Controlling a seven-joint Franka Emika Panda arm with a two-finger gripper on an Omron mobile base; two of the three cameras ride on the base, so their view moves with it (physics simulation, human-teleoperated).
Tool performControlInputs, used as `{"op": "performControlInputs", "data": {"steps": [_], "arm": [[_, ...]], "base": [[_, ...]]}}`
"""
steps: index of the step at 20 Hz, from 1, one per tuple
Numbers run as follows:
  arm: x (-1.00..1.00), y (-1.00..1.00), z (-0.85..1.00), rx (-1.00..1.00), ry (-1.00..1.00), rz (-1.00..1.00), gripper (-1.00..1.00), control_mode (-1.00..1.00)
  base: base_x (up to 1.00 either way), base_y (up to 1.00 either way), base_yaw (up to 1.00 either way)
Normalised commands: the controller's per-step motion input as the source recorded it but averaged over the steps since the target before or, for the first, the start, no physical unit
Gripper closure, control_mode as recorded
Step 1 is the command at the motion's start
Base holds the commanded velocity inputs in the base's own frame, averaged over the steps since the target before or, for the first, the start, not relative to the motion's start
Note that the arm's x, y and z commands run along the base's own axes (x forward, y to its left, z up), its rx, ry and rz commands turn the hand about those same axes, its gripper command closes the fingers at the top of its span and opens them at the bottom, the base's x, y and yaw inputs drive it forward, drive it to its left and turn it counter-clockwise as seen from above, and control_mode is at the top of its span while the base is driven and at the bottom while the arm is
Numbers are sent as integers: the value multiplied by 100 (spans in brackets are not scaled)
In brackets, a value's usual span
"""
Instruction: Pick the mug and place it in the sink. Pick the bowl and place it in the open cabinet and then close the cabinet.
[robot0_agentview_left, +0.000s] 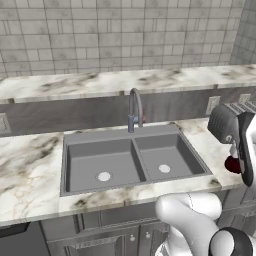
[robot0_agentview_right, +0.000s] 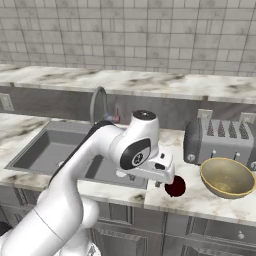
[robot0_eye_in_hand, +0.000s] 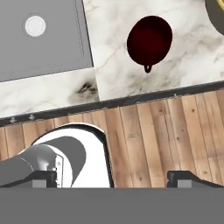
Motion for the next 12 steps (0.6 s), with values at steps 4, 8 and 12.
{"op": "performControlInputs", "data": {"steps": [4, 8, 12], "arm": [[0, -23, -27, 0, 10, 0, -100, -100], [0, -19, -25, 0, 8, 0, -100, -100], [0, -8, -26, 0, 6, 0, -100, -100]], "base": [[0, 0, 0], [0, 0, 0], [0, 0, 0]]}}
